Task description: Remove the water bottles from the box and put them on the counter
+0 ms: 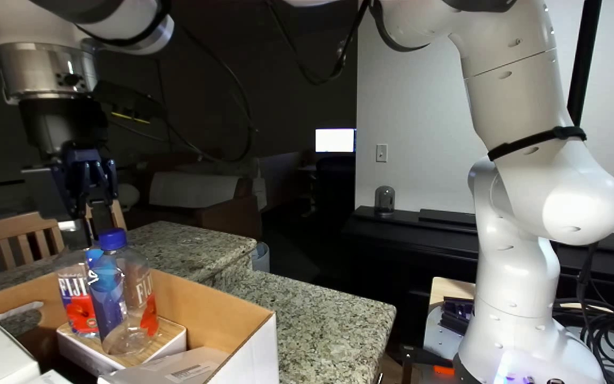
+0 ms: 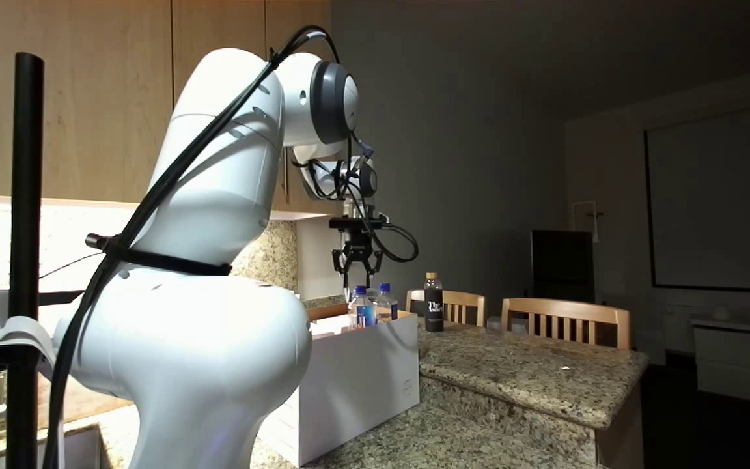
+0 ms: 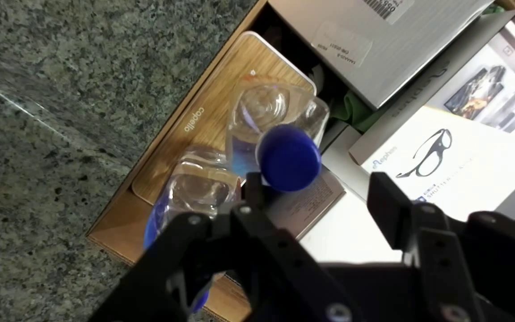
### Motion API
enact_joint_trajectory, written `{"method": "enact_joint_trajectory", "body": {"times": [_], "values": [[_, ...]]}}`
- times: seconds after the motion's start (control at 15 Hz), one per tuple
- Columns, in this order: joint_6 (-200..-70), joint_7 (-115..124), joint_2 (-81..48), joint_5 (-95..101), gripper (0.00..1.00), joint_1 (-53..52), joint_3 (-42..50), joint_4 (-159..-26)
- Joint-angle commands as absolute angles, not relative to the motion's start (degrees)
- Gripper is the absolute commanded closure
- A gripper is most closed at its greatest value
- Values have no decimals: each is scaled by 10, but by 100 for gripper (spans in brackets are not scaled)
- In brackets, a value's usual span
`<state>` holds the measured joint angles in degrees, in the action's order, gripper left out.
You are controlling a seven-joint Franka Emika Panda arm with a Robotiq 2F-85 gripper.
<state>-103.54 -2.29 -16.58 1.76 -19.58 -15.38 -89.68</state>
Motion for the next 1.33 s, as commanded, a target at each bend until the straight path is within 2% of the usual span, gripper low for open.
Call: {"method": "enact_joint_trajectory", "body": {"times": [0.0,0.27,0.4,0.47,0.53,0.6,0.67,0.73,0.87,1.0,1.27], "values": [[-1025,-26,-154,-2,67,-186,-153,-915],[-1024,-25,-152,-6,72,-183,-149,-923],[-1021,-24,-152,-7,61,-181,-148,-923],[-1019,-24,-151,-7,42,-181,-147,-923],[-1019,-24,-150,-7,37,-181,-147,-924],[-1019,-24,-149,-7,45,-181,-147,-925],[-1019,-24,-149,-7,47,-181,-147,-927],[-1019,-25,-148,-7,70,-181,-146,-928],[-1017,-26,-147,-8,73,-181,-147,-929],[-1015,-25,-146,-7,88,-181,-146,-929],[-1009,-16,-141,2,85,-182,-142,-922]]}}
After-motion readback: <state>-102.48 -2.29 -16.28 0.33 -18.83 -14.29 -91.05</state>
